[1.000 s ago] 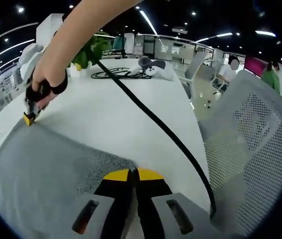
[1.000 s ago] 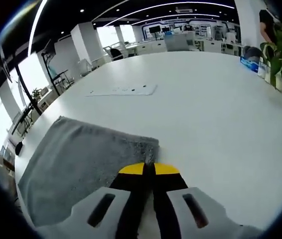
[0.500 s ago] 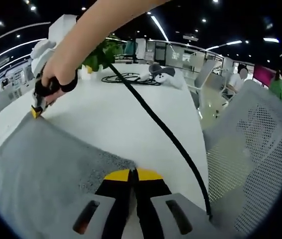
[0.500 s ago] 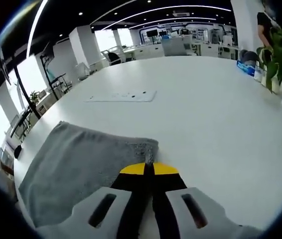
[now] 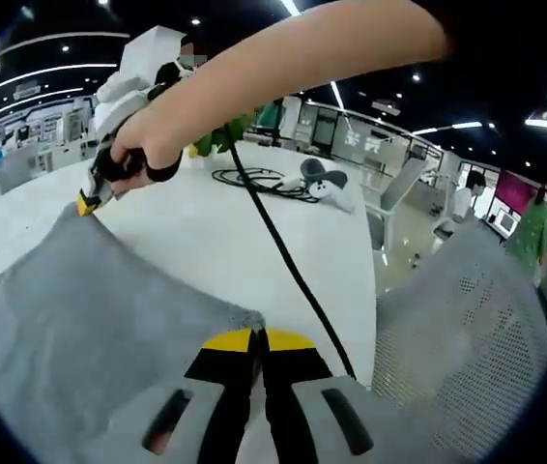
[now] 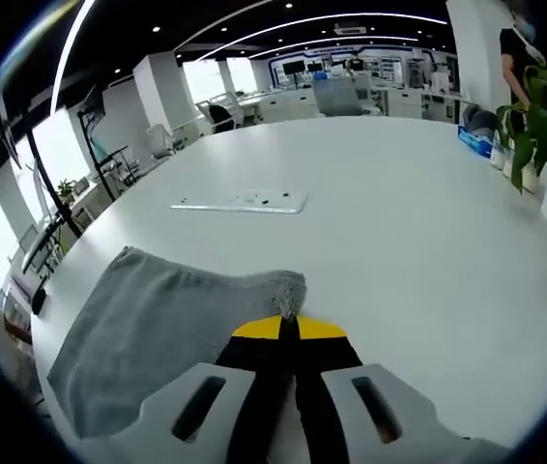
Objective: Fold the towel on the table until its edges align and the towel forms a compact rectangular stack.
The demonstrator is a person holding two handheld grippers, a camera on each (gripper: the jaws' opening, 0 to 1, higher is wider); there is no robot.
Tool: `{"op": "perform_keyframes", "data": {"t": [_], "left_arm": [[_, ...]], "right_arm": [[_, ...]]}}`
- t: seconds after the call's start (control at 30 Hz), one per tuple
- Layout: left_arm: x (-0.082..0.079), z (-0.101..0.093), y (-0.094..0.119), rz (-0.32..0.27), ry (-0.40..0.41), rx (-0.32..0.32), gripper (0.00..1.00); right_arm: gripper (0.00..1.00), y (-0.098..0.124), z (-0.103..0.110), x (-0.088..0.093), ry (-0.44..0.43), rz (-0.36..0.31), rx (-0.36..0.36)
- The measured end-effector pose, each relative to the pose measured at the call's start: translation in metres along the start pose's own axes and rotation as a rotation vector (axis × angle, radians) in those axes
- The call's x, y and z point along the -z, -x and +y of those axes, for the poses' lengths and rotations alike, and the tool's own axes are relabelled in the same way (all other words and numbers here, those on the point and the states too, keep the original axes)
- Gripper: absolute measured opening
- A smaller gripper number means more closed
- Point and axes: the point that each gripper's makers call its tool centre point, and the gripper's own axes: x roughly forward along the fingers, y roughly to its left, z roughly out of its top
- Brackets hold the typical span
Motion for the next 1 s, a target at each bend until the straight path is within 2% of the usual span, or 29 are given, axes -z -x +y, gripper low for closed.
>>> {"op": "perform_keyframes", "data": {"t": [0.1,0.17,0.33,0.43,0.53,0.67,0.83,1.0], "left_arm": [[-0.004,0.004,0.011,-0.02,0.007,-0.018,0.03],[-0.006,0.006,0.014,-0.038,0.053,-0.024,0.03],[-0.013,0.006,0.026,-0.061,0.047,-0.017,0.03],[-0.025,0.006,0.035,-0.12,0.121,0.007,0.03],[-0.029,0.009,0.043,-0.117,0.101,0.002,0.03],[-0.034,0.012,0.055,-0.143,0.101,-0.004,0.03],[-0.032,0.01,0.063,-0.144,0.095,-0.017,0.03],[-0.038,0.007,0.072,-0.165,0.094,-0.03,0.03]], "right_arm": [[0.0,0.003,0.005,-0.005,-0.004,-0.009,-0.005],[0.0,0.004,0.008,-0.008,-0.008,-0.008,-0.008],[0.0,0.008,0.013,-0.016,-0.061,-0.008,0.005],[0.0,0.011,0.023,-0.025,-0.059,-0.021,-0.012],[0.0,0.012,0.032,-0.033,-0.041,-0.037,-0.037],[0.0,0.014,0.045,-0.042,-0.043,-0.058,-0.061],[0.0,0.014,0.059,-0.049,-0.015,-0.069,-0.084],[0.0,0.014,0.074,-0.06,-0.008,-0.09,-0.11]]}}
